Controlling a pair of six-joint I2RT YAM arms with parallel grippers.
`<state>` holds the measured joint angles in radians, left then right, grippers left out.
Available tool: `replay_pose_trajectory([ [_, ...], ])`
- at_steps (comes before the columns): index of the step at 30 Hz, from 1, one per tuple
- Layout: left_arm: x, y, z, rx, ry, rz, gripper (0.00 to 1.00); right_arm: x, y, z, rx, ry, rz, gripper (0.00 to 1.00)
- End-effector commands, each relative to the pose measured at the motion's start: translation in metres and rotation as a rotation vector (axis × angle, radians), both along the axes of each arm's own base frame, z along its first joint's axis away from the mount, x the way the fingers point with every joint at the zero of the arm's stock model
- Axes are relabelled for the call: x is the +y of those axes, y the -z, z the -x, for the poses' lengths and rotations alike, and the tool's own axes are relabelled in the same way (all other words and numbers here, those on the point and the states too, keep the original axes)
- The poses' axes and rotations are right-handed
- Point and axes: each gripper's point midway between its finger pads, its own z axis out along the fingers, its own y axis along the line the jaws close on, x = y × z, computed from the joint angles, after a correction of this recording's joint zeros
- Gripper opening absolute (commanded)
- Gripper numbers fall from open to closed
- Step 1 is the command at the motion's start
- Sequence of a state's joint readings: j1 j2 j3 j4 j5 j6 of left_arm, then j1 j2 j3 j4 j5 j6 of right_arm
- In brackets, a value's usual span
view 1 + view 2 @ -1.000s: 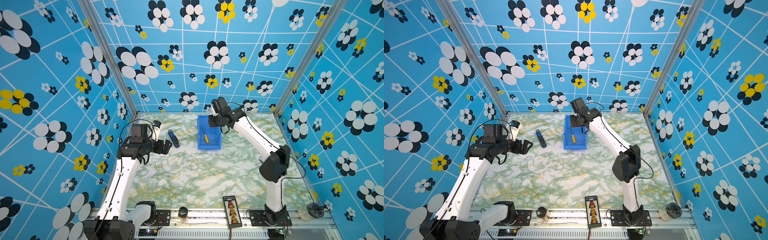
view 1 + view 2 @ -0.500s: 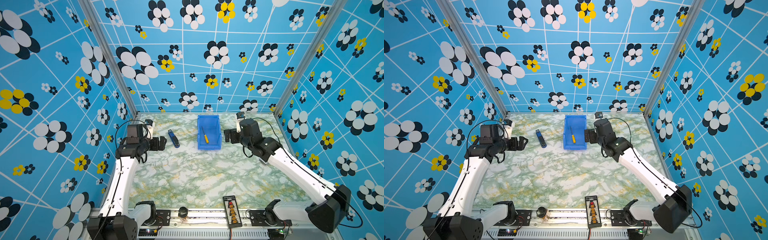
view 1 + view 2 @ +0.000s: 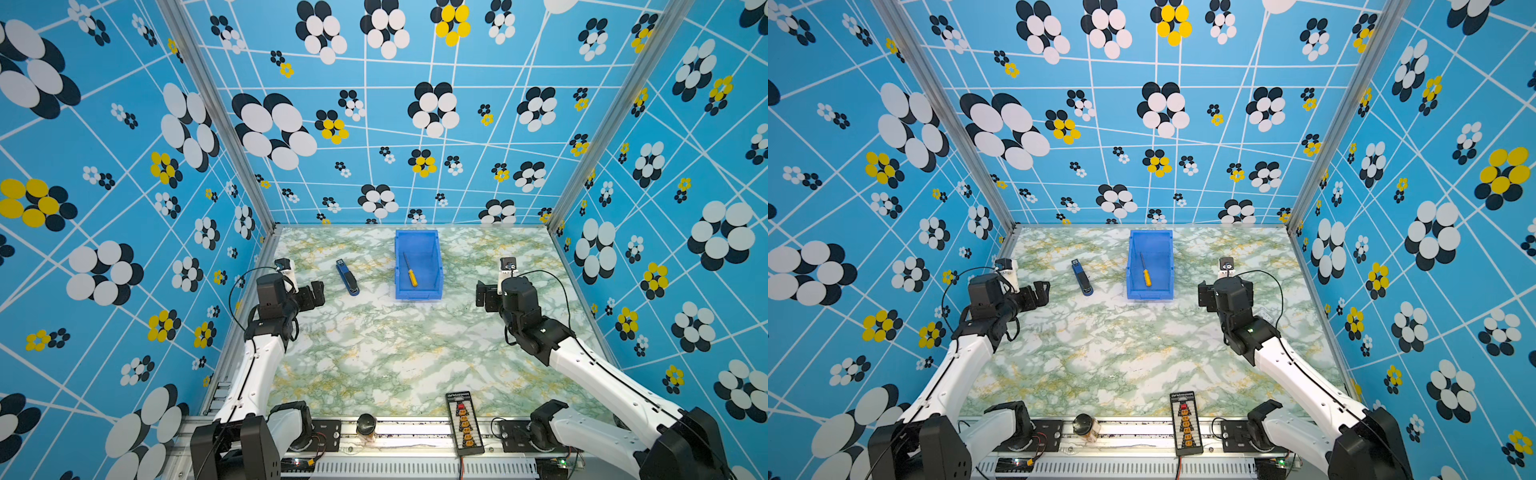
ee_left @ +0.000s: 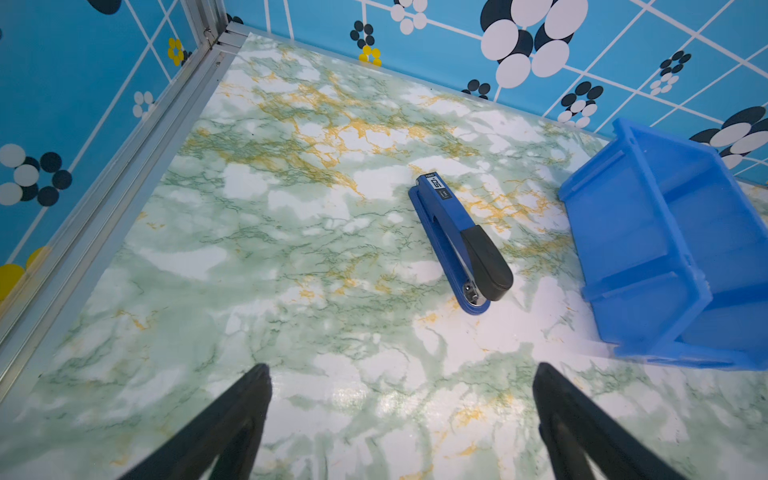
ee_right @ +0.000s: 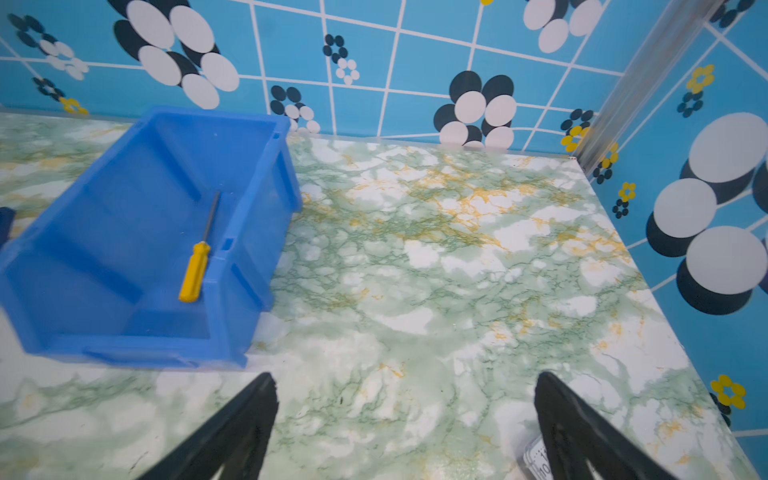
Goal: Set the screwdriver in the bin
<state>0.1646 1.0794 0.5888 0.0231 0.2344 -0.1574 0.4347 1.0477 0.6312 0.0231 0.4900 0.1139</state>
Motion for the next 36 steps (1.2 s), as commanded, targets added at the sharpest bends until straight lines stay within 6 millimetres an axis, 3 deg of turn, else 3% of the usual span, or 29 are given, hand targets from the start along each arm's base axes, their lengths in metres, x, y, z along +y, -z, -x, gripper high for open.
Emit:
replay_pose_trajectory([
  [1, 0.008, -0.009, -0.015, -0.185, -0.012, -0.060, 0.99, -0.021, -0.011, -0.007, -0.124, 0.058, -0.005, 0.99],
  [5, 0.003, 0.010, -0.020, -0.218, 0.012, -0.056, 0.99, -0.050, 0.005, -0.009, -0.137, 0.133, 0.028, 0.99],
  [12, -0.001, 0.020, -0.031, -0.273, 0.024, -0.069, 0.99, -0.091, 0.038, -0.013, -0.137, 0.224, 0.003, 0.99],
  [17, 0.005, 0.032, -0.035, -0.274, -0.002, -0.077, 0.99, -0.086, 0.065, -0.029, -0.135, 0.174, -0.004, 0.99],
  [19, 0.007, 0.037, -0.035, -0.285, -0.019, -0.071, 0.99, -0.096, 0.068, -0.036, -0.151, 0.190, -0.001, 0.99],
  [26, 0.003, 0.039, -0.036, -0.287, 0.002, -0.072, 0.99, -0.088, 0.099, -0.055, -0.105, 0.111, -0.053, 0.99],
  [31, -0.007, 0.041, -0.037, -0.292, 0.050, -0.089, 0.99, -0.087, 0.100, -0.057, -0.086, 0.072, -0.101, 0.99],
  [35, -0.021, 0.057, -0.037, -0.309, 0.074, -0.163, 0.99, -0.086, 0.100, -0.058, -0.083, 0.050, -0.120, 0.99],
  [36, -0.020, 0.051, -0.038, -0.341, 0.068, -0.158, 0.99, -0.086, 0.100, -0.058, -0.086, 0.050, -0.121, 0.99],
])
